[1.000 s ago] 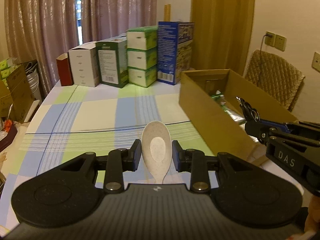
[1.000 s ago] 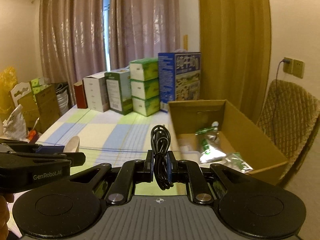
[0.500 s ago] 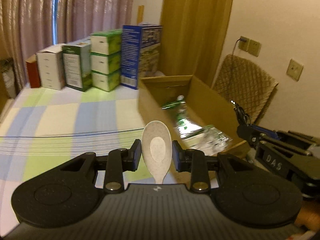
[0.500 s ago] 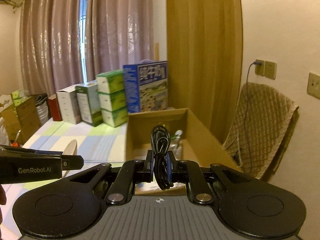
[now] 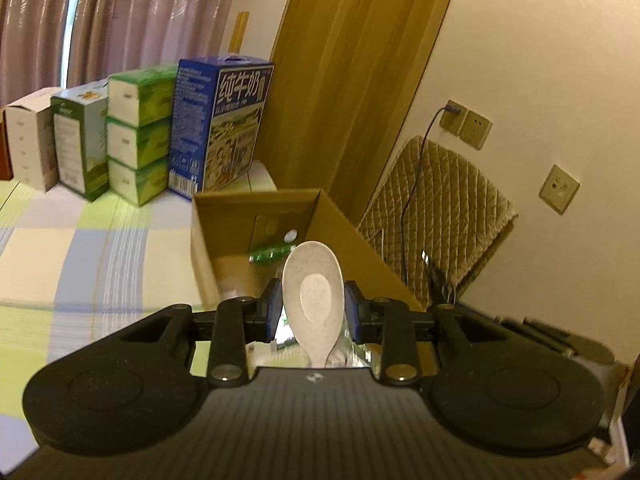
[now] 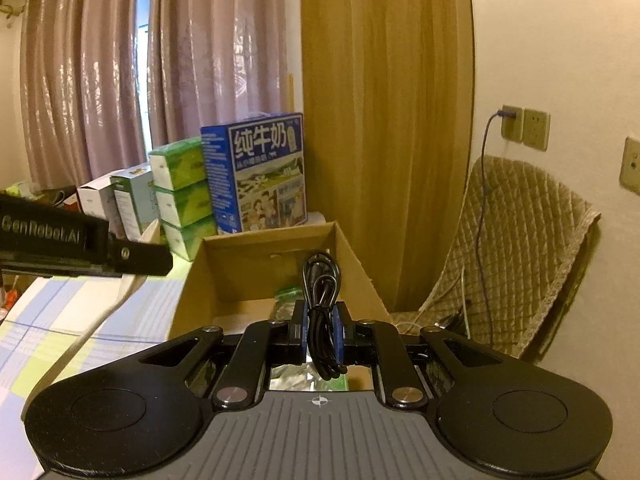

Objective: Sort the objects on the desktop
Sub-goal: 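Lower the spoon and cable into the cardboard box and open both tools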

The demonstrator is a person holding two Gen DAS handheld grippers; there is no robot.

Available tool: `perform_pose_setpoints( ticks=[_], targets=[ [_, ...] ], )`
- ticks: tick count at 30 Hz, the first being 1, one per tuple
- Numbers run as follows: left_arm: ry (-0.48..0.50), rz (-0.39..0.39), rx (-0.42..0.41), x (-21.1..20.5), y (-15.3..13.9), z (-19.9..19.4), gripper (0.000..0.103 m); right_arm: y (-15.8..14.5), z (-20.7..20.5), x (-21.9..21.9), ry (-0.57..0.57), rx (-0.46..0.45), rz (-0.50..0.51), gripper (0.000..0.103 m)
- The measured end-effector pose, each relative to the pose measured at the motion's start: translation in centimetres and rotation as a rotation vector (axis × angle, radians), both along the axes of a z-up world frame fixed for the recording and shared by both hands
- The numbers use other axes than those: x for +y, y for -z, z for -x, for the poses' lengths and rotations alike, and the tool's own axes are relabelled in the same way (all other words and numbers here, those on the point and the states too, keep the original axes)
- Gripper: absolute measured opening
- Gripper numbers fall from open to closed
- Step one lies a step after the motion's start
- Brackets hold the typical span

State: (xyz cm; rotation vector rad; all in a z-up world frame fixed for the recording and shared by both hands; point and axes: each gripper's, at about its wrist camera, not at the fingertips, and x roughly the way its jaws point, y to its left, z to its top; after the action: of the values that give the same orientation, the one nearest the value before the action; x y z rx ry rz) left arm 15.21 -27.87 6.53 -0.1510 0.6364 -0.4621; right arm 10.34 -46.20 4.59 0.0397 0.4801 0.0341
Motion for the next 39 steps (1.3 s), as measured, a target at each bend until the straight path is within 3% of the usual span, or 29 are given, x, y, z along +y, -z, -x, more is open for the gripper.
perform_pose_setpoints(
  ticks=[6,13,22,24,31,33,35,37,39],
  targets=[
    [-0.019,0.042,0.041,-1.3,0.8,-4.2,0.027,1.2,-2.8,-1.0,-0.004,0.028,-0.016,0.009],
    [-0.008,0.031,0.074,-2.5,3.0,-7.0,0.027,2.9,-4.3,-0.8,0.002,0.058,-0.016,0.009],
    [-0.056,0.01,0.068,-0.4,4.1,-6.8,0.043,3.2,-5.3,-0.8,-0.012,0.066,-0.026,0.009],
    [-0.072,0.021,0.064,0.5,4.0,-6.4,0.051,3.2,-5.5,-0.5,-0.021,0.069,-0.04,0.009],
    [-0.129,0.008,0.046,3.3,3.8,-4.9,0.065,3.0,-7.1,0.5,-0.07,0.073,-0.118,0.01],
    [-0.152,0.0,0.043,4.0,3.7,-4.4,0.074,2.9,-7.6,0.8,-0.084,0.069,-0.138,0.014],
    [-0.179,-0.01,0.036,4.9,3.7,-3.9,0.085,2.6,-7.5,0.8,-0.074,0.052,-0.15,0.032],
    [-0.196,-0.021,0.031,5.7,3.7,-3.4,0.088,2.2,-7.0,0.4,-0.061,0.032,-0.171,0.045],
    [-0.207,-0.034,0.04,6.5,3.7,-2.8,0.093,1.8,-6.3,-0.1,-0.052,0.021,-0.185,0.048]
  ],
)
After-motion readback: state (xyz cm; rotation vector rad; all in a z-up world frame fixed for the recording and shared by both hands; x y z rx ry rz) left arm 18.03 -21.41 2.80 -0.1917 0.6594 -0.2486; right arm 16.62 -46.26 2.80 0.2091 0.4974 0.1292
